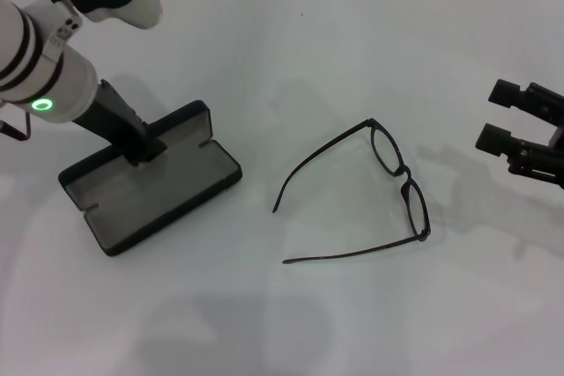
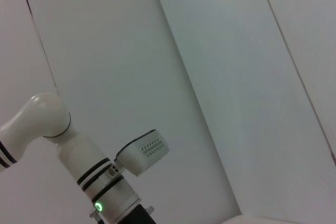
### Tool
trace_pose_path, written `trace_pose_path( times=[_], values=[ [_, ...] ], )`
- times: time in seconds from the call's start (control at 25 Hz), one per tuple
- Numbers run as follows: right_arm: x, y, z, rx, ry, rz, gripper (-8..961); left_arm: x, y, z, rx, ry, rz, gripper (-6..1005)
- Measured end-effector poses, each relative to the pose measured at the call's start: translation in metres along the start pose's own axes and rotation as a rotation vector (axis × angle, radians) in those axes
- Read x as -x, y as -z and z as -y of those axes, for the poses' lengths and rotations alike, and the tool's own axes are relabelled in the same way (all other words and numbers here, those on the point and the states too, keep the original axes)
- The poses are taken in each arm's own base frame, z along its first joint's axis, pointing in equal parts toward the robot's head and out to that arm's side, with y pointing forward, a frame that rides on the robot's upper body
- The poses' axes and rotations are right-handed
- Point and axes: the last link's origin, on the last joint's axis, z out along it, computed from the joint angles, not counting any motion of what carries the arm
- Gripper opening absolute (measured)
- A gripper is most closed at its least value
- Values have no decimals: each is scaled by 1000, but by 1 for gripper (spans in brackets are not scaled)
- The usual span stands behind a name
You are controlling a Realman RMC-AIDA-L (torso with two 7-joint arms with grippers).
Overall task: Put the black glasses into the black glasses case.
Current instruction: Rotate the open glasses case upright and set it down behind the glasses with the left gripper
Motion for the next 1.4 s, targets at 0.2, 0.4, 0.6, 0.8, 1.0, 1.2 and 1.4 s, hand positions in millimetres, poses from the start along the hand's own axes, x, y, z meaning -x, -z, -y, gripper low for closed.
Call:
trace_pose_path(
  times=[0.2,0.4,0.6,0.8,1.0,1.2,1.4],
  values=[
    [-2,2,-1,-7,-7,0,875,-2,4,-2,-18,-24,-13,251],
    [-6,7,-4,-16,-17,4,875,-18,19,-4,-89,-92,-84,197],
    [-10,12,-9,-16,-21,12,875,-49,21,-15,-184,-271,-193,200],
    [-19,20,-18,-16,-49,23,875,-85,6,-31,-257,-470,-292,202],
    [-31,27,-28,-20,-72,45,875,-103,-20,-41,-282,-571,-321,205],
    [-37,28,-32,-27,-75,51,875,-111,-41,-45,-294,-622,-327,207],
    [-37,28,-32,-25,-73,50,874,-113,-56,-54,-272,-670,-300,210]
  ],
)
